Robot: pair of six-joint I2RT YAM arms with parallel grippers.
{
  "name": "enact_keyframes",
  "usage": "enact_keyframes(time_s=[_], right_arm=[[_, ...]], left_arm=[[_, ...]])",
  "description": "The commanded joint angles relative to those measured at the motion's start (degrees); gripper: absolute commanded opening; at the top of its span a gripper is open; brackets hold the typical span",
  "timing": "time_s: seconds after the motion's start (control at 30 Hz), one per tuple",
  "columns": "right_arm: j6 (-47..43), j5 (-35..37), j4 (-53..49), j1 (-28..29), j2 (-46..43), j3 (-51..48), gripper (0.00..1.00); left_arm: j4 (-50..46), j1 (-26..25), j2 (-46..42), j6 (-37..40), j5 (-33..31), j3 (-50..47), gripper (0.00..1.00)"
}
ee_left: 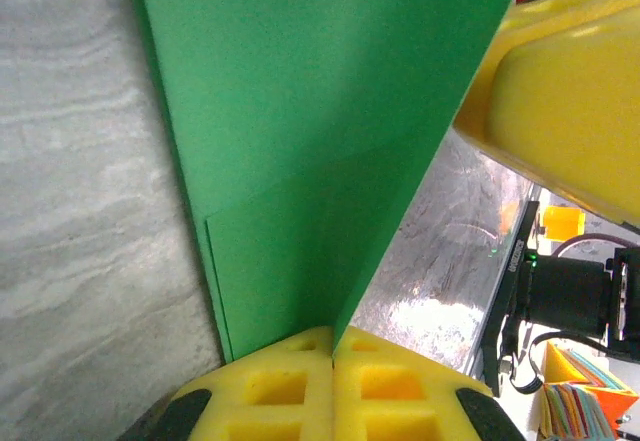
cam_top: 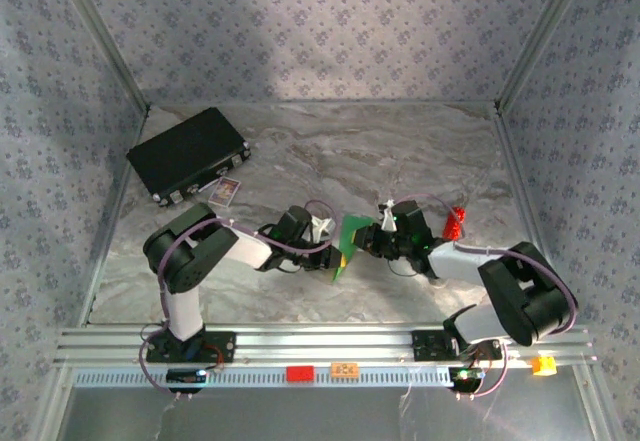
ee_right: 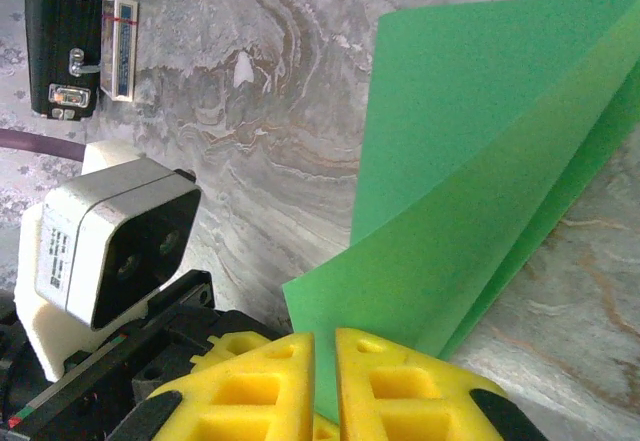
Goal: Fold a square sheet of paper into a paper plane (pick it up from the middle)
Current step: Fold the wing for the fifth time at the center of the table.
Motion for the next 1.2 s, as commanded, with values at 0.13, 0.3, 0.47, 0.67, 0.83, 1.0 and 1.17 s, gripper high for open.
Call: enact_keyframes(time_s=[0.13,0.3,0.47,0.67,0.83,1.0,1.17], right_arm=[[-0.51,-3.79,3.23,-0.84,3.01,1.63,0.15],[-1.04,-5.19,3.69,-1.18,5.14,2.96,0.15],[-1.21,-5.78,4.08,-1.55,7.45,4.15,0.15],[-0.78,-6.79,5.98,-2.02,10.03,4.55,0.15],[-0.89,-7.54,6.61,-2.40,10.91,4.68,0.15],[-0.88,-7.85,6.82,-2.61,11.67,4.78,0.15],[-0.87,-7.94,7.11,-2.80,12.48,5.06,0.15]], left_arm=[[4.62,0.76,1.69,-4.97,-1.68,-2.48,0.00],[6.10,1.01,2.12,-7.21,-2.32,-3.07,0.00],[6.32,1.23,2.48,-8.22,-2.02,-2.96,0.00],[7.48,2.09,3.10,-10.47,-1.99,-3.62,0.00],[9.79,2.35,3.97,-12.53,-1.85,-4.12,0.00],[8.57,2.39,4.15,-12.54,-2.00,-3.87,0.00],[7.08,2.38,4.16,-12.75,-2.45,-3.68,0.00]])
